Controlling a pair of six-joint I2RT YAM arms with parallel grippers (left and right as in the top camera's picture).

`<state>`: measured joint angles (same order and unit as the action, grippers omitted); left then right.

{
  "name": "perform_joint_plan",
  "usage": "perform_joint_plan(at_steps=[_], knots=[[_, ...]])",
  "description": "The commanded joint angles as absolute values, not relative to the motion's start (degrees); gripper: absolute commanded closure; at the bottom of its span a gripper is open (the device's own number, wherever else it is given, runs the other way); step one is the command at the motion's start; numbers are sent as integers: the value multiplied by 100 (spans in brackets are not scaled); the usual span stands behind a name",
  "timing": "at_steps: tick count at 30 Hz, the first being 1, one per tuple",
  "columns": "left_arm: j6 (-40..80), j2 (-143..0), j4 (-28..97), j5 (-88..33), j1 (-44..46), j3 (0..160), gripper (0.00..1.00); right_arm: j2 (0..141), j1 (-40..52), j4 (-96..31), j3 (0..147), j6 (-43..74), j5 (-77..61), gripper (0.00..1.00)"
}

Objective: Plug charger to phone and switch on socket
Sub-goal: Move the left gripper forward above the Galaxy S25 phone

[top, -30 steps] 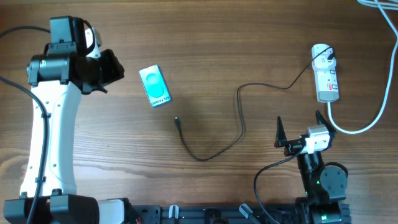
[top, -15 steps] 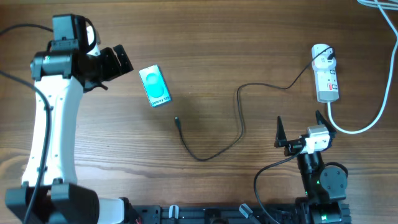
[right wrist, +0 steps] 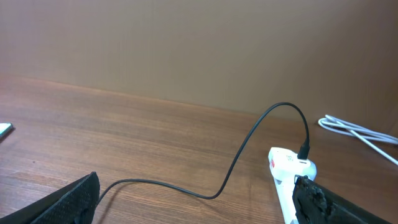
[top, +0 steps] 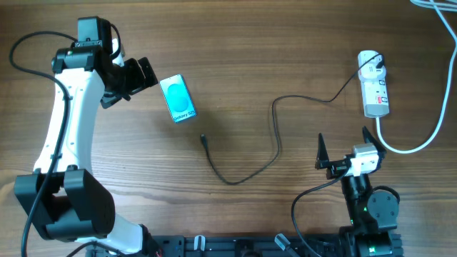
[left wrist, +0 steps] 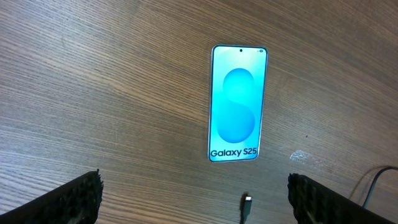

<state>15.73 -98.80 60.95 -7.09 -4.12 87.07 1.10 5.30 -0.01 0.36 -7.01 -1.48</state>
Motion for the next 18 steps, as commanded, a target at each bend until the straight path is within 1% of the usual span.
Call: perform_joint_plan(at_steps=[1,18], knots=[[1544,-9946,6110,-661,-384,8796,0,43,502,14,30,-751,-220,0],[1544,-9946,5839,-657,-384,8796,0,43,502,14,30,-751,-220,0]])
